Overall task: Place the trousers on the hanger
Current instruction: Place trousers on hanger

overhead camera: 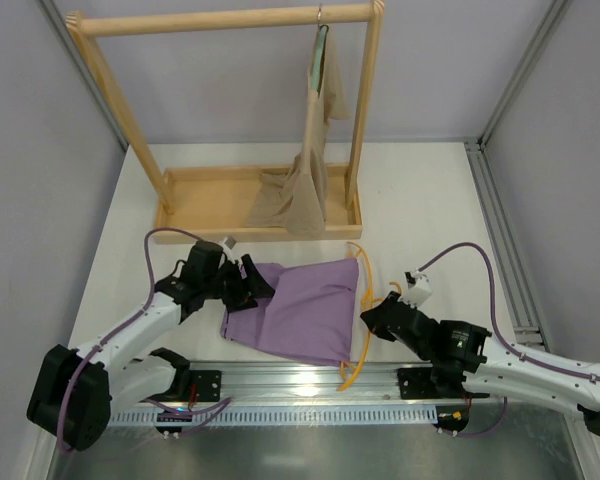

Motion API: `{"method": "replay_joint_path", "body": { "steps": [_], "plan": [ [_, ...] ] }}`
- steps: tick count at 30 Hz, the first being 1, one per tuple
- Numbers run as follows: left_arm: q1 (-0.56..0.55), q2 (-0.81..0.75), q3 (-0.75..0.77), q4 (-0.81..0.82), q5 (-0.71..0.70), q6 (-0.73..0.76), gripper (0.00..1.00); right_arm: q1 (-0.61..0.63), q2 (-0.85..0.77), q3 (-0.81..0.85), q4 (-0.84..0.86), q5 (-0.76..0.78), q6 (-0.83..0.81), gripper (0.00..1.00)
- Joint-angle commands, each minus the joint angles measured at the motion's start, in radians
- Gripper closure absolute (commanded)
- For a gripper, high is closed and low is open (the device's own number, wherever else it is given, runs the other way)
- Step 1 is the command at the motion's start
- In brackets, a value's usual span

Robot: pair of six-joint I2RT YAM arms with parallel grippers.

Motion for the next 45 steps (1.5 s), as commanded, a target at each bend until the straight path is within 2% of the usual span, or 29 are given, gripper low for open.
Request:
{"method": "replay_joint_path", "body": {
  "steps": [1,5,7,10,13,20,23,26,27,29,30,32,35,40,45],
  "plan": [
    [0.003,0.057,0.093,0.167,0.079,0.021,0.29,0.0,0.008,0.0,0.01,-0.016,-0.04,0.96],
    [0.003,0.17,0.142,0.226,0.157,0.016,0.27,0.0,0.043,0.006,0.049,-0.03,-0.053,0.96],
    [0.003,0.186,0.148,0.223,0.148,0.018,0.27,-0.001,0.069,0.015,0.066,-0.04,-0.063,0.96],
    [0.004,0.164,0.162,0.184,0.059,0.031,0.26,0.0,0.102,0.027,0.078,-0.042,-0.074,0.96],
    [0.003,0.167,0.165,0.224,0.068,0.025,0.24,0.0,0.114,0.032,0.092,-0.047,-0.079,0.96],
    [0.003,0.336,0.185,0.229,0.126,0.047,0.28,0.0,0.097,0.044,0.073,-0.04,-0.088,0.96],
    [0.003,0.355,0.196,0.236,0.14,0.041,0.3,0.0,0.088,0.046,0.063,-0.036,-0.09,0.96],
    [0.004,0.364,0.214,0.291,0.183,0.024,0.39,0.0,0.085,0.046,0.066,-0.037,-0.088,0.96],
    [0.004,0.361,0.217,0.304,0.186,0.006,0.52,-0.001,0.088,0.046,0.075,-0.039,-0.09,0.96],
    [0.003,0.339,0.241,0.305,0.189,-0.004,0.67,-0.001,0.103,0.046,0.086,-0.047,-0.091,0.96],
    [0.003,0.33,0.249,0.327,0.184,-0.005,0.81,0.0,0.108,0.044,0.096,-0.048,-0.09,0.96],
    [0.004,0.281,0.266,0.313,0.155,0.004,0.93,0.0,0.122,0.044,0.11,-0.054,-0.091,0.96],
    [0.004,0.206,0.257,0.315,0.109,0.031,1.0,0.0,0.128,0.044,0.128,-0.056,-0.09,0.96],
    [0.004,0.141,0.257,0.163,-0.013,0.122,1.0,0.0,0.126,0.033,0.148,-0.037,-0.068,0.96],
    [0.004,0.149,0.282,0.031,-0.047,0.128,1.0,0.0,0.125,-0.043,0.205,0.024,0.013,0.96]
  ]
}}
